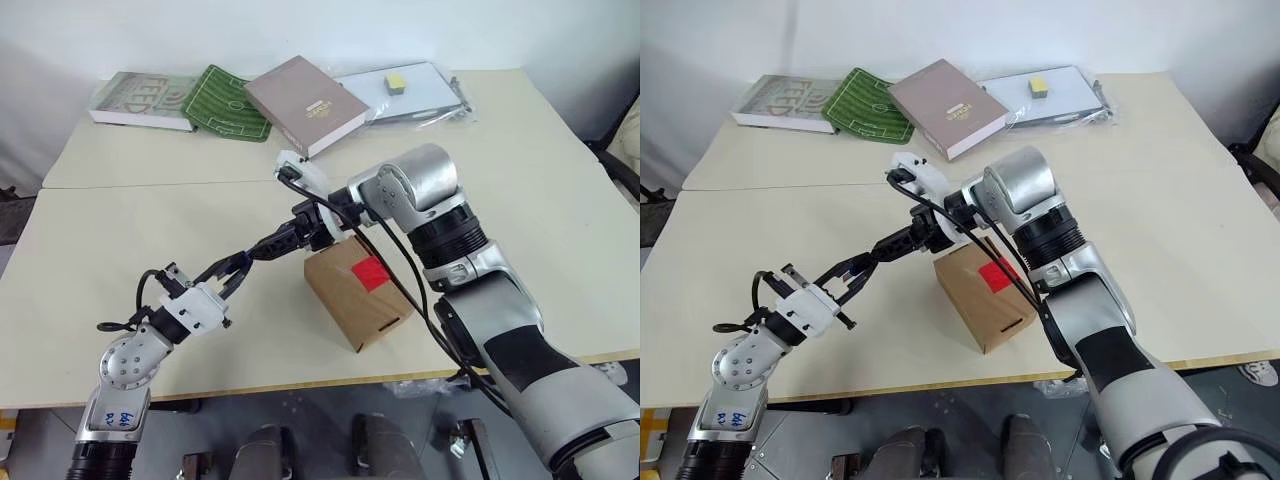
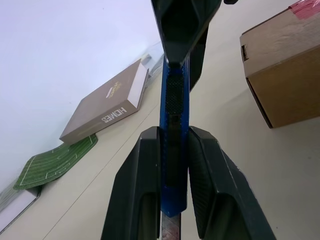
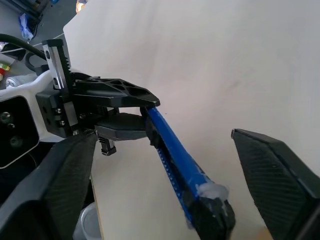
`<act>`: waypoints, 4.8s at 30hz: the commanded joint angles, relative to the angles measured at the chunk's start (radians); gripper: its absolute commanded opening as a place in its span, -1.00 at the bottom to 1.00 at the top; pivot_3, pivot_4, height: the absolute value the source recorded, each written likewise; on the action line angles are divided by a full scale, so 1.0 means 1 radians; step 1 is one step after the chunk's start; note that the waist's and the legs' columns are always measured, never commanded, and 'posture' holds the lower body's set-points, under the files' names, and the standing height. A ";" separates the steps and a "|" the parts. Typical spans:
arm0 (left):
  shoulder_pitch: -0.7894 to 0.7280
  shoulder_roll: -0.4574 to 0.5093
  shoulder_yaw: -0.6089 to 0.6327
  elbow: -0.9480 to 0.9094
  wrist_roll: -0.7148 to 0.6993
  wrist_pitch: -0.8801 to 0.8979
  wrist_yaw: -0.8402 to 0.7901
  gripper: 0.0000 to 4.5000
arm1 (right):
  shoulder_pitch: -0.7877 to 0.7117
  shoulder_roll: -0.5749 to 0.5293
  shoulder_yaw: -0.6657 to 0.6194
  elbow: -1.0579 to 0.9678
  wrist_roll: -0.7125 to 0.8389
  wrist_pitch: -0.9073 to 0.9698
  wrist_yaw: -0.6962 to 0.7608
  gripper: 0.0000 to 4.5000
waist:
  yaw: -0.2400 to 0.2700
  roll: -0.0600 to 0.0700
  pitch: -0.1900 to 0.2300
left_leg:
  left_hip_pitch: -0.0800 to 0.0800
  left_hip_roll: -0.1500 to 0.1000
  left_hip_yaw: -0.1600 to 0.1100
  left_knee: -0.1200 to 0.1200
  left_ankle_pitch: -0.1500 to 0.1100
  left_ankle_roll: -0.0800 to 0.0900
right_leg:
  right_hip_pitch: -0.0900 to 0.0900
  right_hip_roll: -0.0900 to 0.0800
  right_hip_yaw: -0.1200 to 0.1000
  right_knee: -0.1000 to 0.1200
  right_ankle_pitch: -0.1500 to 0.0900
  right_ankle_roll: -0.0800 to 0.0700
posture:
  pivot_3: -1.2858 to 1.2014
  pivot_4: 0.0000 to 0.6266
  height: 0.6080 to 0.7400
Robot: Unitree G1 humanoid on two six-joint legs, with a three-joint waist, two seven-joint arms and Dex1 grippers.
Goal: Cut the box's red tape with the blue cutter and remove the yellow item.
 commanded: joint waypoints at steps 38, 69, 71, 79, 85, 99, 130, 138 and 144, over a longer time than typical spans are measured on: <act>0.113 0.076 0.092 -0.471 -0.774 0.988 -0.044 1.00 | 0.114 -0.254 -0.210 -0.388 0.169 0.020 -0.079 -0.93 | 0.029 0.000 0.000 | -0.001 -0.001 -0.004 0.001 0.000 0.000 | 0.001 0.000 0.001 -0.001 0.000 0.000 | 0.03 -0.52 1.00; -0.576 -0.061 -0.371 0.028 -0.544 1.190 -0.289 -0.99 | 0.575 -0.541 -0.548 -1.086 0.395 0.327 -0.554 -0.93 | 0.058 0.000 0.000 | -0.001 -0.002 -0.001 0.002 0.003 0.002 | 0.001 0.002 0.004 -0.002 0.001 0.002 | 0.03 -0.52 1.00; -0.581 -0.058 -0.381 0.022 -0.537 1.214 -0.293 -0.99 | 0.597 -0.559 -0.553 -1.094 0.423 0.327 -0.579 -0.93 | 0.059 0.000 0.000 | -0.001 -0.003 -0.001 0.002 0.003 0.003 | 0.001 0.002 0.004 -0.002 0.001 0.002 | 0.03 -0.52 1.00; -0.581 0.009 -0.422 -0.063 -0.526 1.359 -0.314 -0.99 | 0.626 -0.619 -0.564 -1.091 0.534 0.327 -0.649 -0.93 | 0.058 0.000 0.000 | -0.001 -0.002 -0.001 0.002 0.003 0.003 | 0.002 0.002 0.004 -0.002 0.001 0.002 | 0.03 -0.52 1.00; -0.599 0.031 -0.430 -0.086 -0.516 1.419 -0.314 -0.99 | 0.615 -0.645 -0.546 -1.071 0.585 0.327 -0.678 -0.93 | 0.062 -0.001 0.000 | -0.001 -0.002 -0.002 0.002 0.003 0.003 | 0.003 0.002 0.004 -0.002 0.001 0.002 | 0.03 -0.52 1.00; -0.603 0.040 -0.421 -0.062 -0.464 1.387 -0.299 -0.99 | 0.582 -0.693 -0.598 -1.035 0.614 0.327 -0.723 -0.93 | 0.071 -0.001 0.000 | 0.000 -0.002 -0.001 0.003 0.003 0.003 | 0.003 0.002 0.004 -0.002 0.001 0.002 | 0.03 -0.52 1.00; -0.649 0.063 -0.367 -0.174 -0.536 1.548 -0.308 -0.99 | 0.588 -0.490 -0.184 -0.863 0.309 0.002 -0.607 -0.93 | 0.039 -0.002 -0.001 | 0.003 -0.001 0.000 0.003 0.005 0.002 | 0.003 0.003 0.007 0.000 0.002 0.002 | 0.03 -0.52 1.00; -0.699 0.076 -0.348 -0.209 -0.574 1.653 -0.310 -0.99 | 0.558 -0.431 -0.136 -0.792 0.239 -0.076 -0.546 -0.93 | 0.015 -0.002 -0.001 | 0.006 0.000 0.003 0.002 0.006 0.002 | 0.003 0.004 0.011 0.004 0.002 0.001 | 0.03 -0.52 1.00; -0.731 0.071 -0.332 -0.202 -0.576 1.663 -0.298 -0.99 | 0.532 -0.382 -0.118 -0.752 0.203 -0.125 -0.504 -0.93 | 0.007 -0.003 -0.001 | 0.010 0.001 0.007 0.002 0.008 0.000 | 0.003 0.005 0.016 0.007 0.003 -0.001 | 0.03 -0.52 1.00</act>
